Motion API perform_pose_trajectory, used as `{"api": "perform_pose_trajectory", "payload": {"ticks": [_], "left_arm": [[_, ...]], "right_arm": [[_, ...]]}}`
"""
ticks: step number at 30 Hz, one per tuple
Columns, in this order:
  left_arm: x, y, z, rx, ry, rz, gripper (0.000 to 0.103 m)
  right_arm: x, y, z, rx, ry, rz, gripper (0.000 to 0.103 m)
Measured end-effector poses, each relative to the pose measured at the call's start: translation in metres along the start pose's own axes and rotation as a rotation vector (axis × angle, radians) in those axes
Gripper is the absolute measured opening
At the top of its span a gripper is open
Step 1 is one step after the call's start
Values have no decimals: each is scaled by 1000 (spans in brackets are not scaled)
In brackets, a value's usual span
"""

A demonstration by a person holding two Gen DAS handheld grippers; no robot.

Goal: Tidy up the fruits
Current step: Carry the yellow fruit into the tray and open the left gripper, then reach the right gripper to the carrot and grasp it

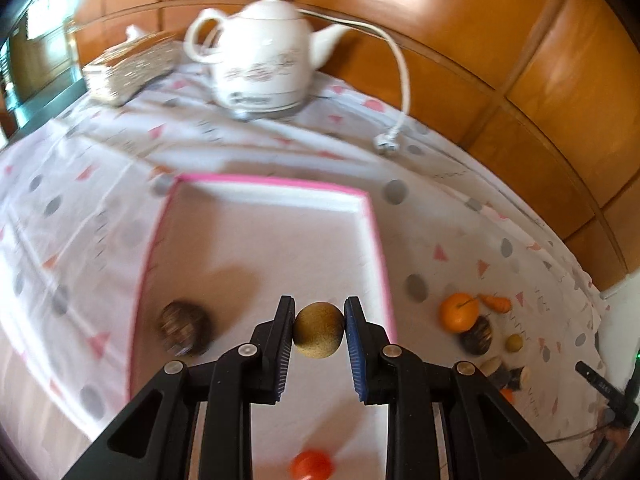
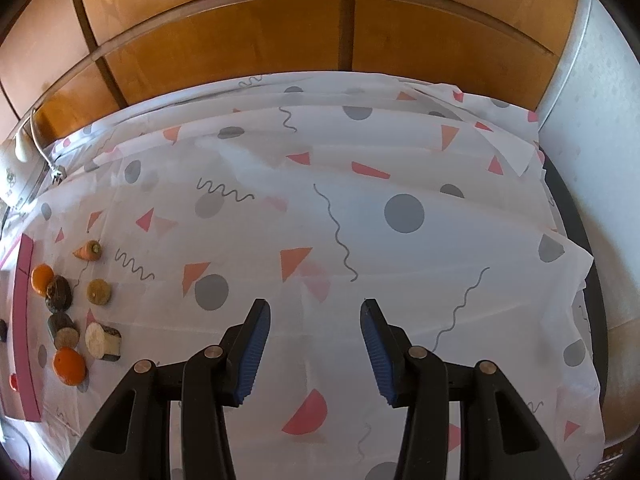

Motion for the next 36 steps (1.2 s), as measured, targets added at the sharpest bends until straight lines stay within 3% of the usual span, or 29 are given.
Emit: {"api": "perform_pose_trajectory", "payload": {"ticks": [7,17,26,36], "left_arm": [[-40,-45,19,-4,63,-8,25],[-70,-89,28,1,86,-7,25],[-78,-102,30,24,73,9,26],[-81,-100,53,96,59,30,38]], "right_arm": [[-10,-6,-2,-17,22,34,48],[-46,-18,-3,-32,111,124,48],[-98,-22,2,-16,217,258,47],[-102,-21,-15,-43,189,254,47]]}}
Point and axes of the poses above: each gripper's, at about its wrist camera, not at the fingertips, and z roughly against the way its jaws point, x to its right, y to its top, the point moved 4 cm from there along -z, roughly the way its jaws point, and after that the axes turned 11 degrees about x, right-handed, at the moved point
